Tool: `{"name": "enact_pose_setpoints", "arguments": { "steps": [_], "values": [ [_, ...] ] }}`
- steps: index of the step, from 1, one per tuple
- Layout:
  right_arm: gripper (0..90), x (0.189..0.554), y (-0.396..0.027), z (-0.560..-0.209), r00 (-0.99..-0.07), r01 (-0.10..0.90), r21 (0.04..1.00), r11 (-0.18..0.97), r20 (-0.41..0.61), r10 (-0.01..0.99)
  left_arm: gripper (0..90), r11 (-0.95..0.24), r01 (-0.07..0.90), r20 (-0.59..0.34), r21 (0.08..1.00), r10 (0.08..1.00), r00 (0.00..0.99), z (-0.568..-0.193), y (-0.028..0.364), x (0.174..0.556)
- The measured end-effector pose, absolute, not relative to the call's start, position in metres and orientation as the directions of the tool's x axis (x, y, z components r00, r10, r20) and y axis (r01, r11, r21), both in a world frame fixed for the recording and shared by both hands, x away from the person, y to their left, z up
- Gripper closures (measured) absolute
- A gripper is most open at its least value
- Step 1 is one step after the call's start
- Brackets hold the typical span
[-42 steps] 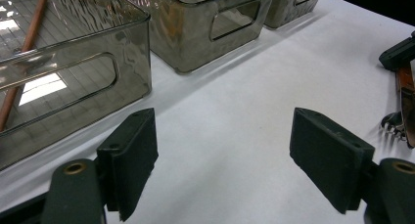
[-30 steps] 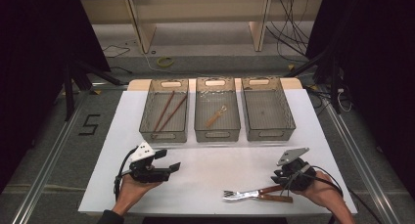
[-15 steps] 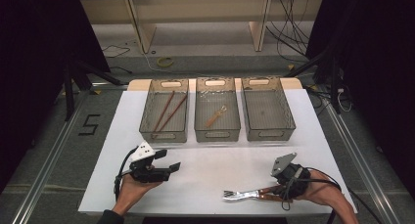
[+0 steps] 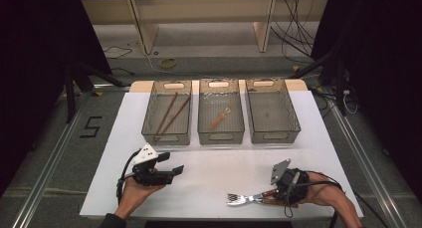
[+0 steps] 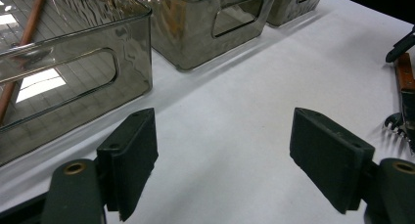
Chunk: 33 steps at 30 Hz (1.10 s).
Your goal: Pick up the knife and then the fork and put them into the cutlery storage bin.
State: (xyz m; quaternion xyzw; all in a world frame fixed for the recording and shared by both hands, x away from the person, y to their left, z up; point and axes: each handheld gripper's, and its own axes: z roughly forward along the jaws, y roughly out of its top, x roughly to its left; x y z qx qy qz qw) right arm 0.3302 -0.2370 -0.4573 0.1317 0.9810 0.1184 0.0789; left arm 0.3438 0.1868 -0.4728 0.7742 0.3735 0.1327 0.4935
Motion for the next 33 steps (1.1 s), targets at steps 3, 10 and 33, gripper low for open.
{"name": "enact_pose_setpoints", "arguments": {
  "steps": [3,10,33],
  "values": [
    [55.4,0.332,-0.235,-0.456,-0.956,0.232,0.244,0.942,-0.12,0.266,25.1,-0.234,0.45,-0.165,0.862,0.71,0.685,-0.473,0.187,0.344],
    [61.2,0.334,-0.233,-0.456,-0.964,0.22,0.236,0.946,-0.094,0.248,25.2,-0.234,0.451,-0.165,0.861,0.71,0.685,-0.473,0.187,0.344],
    [74.2,0.326,-0.224,-0.455,-0.978,0.13,0.176,0.976,-0.137,0.155,25.2,-0.242,0.449,-0.161,0.86,0.706,0.689,-0.474,0.186,0.344]
  ]
}}
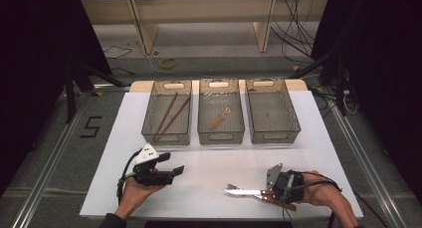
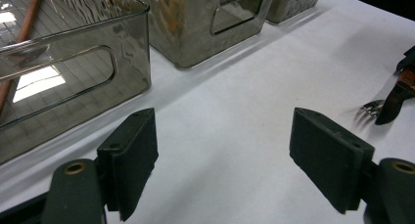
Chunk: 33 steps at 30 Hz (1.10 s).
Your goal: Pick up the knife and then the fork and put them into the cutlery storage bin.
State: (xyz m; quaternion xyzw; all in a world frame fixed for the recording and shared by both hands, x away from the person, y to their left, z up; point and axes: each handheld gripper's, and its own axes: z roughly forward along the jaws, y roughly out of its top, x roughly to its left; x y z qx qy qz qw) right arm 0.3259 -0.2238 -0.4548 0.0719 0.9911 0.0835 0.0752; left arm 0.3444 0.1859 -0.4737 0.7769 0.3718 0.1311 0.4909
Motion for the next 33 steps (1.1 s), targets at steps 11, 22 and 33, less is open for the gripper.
{"name": "enact_pose_setpoints", "arguments": {
  "steps": [11,22,33],
  "values": [
    [76.5,0.326,-0.226,-0.454,-0.982,0.1,0.183,0.978,-0.137,0.126,25.2,-0.243,0.453,-0.164,0.858,0.706,0.689,-0.474,0.186,0.345],
    [77.0,0.325,-0.23,-0.448,-0.975,0.124,0.251,0.96,-0.147,0.165,25.2,-0.234,0.455,-0.17,0.859,0.708,0.685,-0.474,0.188,0.346],
    [77.1,0.335,-0.242,-0.427,-0.925,0.241,0.505,0.829,-0.137,0.353,24.9,-0.23,0.458,-0.177,0.858,0.706,0.686,-0.475,0.189,0.346]
  ]
}}
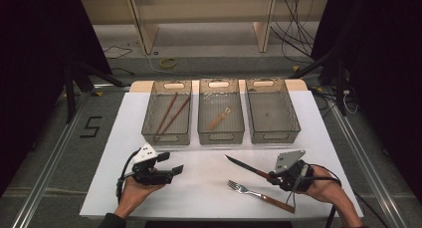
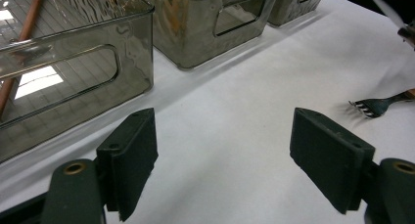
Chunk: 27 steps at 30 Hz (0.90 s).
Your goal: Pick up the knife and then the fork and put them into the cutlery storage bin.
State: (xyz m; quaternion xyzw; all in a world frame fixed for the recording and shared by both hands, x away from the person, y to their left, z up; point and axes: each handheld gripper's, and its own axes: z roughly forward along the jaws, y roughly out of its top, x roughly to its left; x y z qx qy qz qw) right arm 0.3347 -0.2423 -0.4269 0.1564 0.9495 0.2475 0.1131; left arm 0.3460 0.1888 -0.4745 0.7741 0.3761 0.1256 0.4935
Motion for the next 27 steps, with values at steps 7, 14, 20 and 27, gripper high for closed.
{"name": "enact_pose_setpoints", "arguments": {
  "steps": [7,14,20,27],
  "values": [
    [77.1,0.342,-0.245,-0.422,-0.877,0.338,0.564,0.753,-0.1,0.469,24.6,-0.229,0.456,-0.175,0.86,0.707,0.685,-0.474,0.189,0.346],
    [77.2,0.354,-0.253,-0.417,-0.814,0.423,0.625,0.656,-0.056,0.578,24.0,-0.209,0.439,-0.179,0.874,0.701,0.691,-0.472,0.189,0.344],
    [77.2,0.367,-0.256,-0.409,-0.797,0.428,0.651,0.626,-0.054,0.602,23.6,-0.2,0.422,-0.172,0.884,0.7,0.693,-0.471,0.19,0.343],
    [77.2,0.385,-0.26,-0.4,-0.749,0.462,0.679,0.571,-0.047,0.661,23.2,-0.193,0.422,-0.177,0.886,0.7,0.692,-0.47,0.192,0.342]
  ]
}}
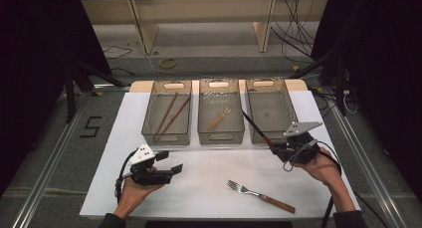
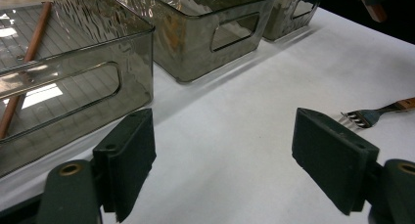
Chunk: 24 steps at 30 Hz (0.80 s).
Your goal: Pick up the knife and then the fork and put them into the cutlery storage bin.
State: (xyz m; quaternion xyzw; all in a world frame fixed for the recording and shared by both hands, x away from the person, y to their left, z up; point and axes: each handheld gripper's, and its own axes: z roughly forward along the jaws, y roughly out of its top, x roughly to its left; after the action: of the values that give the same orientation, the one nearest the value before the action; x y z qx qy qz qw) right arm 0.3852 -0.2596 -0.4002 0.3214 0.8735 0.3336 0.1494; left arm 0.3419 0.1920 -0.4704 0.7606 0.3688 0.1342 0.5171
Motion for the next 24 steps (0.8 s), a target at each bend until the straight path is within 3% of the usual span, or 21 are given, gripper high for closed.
{"name": "enact_pose_setpoints", "arguments": {
  "steps": [24],
  "values": [
    [77.1,0.453,-0.26,-0.374,-0.61,0.552,0.724,0.413,0.013,0.793,22.6,-0.15,0.4,-0.187,0.904,0.703,0.686,-0.467,0.2,0.335]
  ]
}}
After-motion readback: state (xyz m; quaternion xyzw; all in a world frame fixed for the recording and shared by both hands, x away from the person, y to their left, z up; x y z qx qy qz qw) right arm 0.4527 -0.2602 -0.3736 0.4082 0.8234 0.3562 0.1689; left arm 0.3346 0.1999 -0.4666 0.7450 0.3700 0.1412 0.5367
